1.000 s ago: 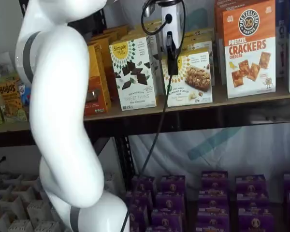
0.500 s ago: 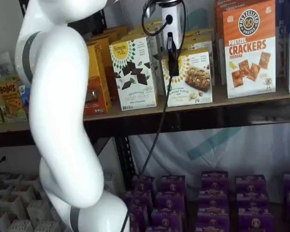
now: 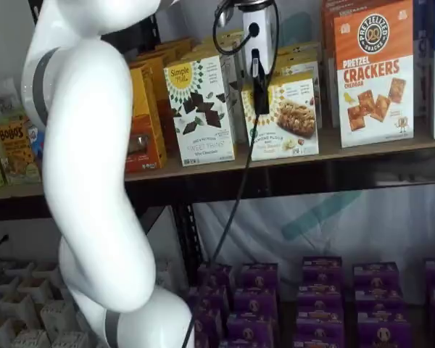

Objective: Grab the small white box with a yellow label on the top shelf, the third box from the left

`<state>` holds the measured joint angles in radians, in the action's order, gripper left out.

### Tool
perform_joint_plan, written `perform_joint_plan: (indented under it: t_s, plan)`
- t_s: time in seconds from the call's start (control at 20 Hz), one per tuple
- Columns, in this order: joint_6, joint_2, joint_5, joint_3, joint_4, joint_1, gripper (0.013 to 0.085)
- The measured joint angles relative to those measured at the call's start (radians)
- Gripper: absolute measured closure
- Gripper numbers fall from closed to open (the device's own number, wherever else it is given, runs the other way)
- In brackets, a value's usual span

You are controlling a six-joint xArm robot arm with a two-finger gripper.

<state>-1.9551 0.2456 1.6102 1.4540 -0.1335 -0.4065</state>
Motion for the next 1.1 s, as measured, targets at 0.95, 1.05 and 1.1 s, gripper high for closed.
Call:
perform_joint_plan:
  t_s: [0.95, 1.05, 1.1]
  plan:
    - [-0.013, 0.006, 0.000, -0.005, -0.006, -0.014, 0.0610]
    - [-0.015, 0.006, 0.001, -0.005, -0.007, -0.016, 0.0610]
    - [-0.016, 0.006, 0.003, -0.005, -0.007, -0.018, 0.0610]
